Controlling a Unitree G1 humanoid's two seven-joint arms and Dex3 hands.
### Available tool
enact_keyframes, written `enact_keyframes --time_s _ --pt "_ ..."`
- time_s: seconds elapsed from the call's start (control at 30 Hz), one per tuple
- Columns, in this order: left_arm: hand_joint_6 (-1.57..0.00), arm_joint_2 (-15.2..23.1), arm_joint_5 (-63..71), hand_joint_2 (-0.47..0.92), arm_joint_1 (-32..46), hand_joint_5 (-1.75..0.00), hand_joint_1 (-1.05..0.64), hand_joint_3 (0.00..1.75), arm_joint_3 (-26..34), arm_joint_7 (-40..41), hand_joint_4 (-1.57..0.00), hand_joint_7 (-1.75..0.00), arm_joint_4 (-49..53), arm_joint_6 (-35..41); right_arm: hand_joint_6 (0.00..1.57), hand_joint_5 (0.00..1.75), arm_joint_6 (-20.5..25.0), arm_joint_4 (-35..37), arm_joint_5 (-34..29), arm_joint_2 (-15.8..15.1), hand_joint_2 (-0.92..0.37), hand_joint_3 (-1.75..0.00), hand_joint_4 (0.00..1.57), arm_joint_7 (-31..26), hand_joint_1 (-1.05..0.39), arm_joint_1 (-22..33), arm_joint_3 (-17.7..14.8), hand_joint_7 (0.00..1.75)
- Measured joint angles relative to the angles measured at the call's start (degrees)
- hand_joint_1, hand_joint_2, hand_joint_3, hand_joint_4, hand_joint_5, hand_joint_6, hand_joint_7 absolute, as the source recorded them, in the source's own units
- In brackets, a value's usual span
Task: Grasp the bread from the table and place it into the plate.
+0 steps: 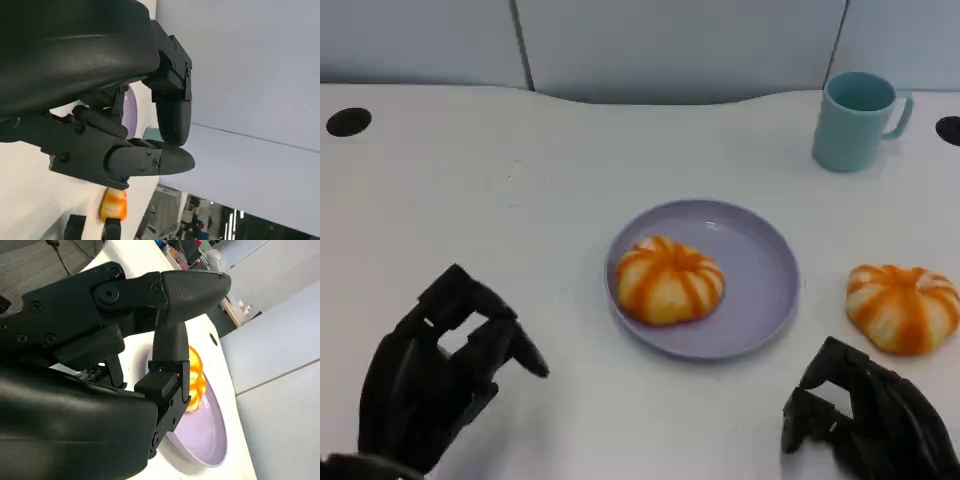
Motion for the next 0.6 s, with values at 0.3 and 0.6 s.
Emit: enact_keyframes --time_s 0.3,0.6 --pt "-0.56 -2.3 -0.3 0.92 2.3 -1.75 -0.49 0.43 1.0 -2.6 -0.85 -1.75 3.1 0.8 0.66 1.74 -1.3 0.4 -0.2 -0.1 -0.92 -0.35 0.72 0.4 -0.6 -0.3 -0.1 1.43" --pt "-0.54 -2.4 -0.2 0.92 2.0 -1.75 -0.48 0.42 1.9 -3.4 -0.84 -1.75 6.3 3.9 0.64 1.75 -2.8 0.6 -0.5 -0.5 -0.92 -0.36 0.7 0.4 -0.6 -0.3 -0.1 1.46"
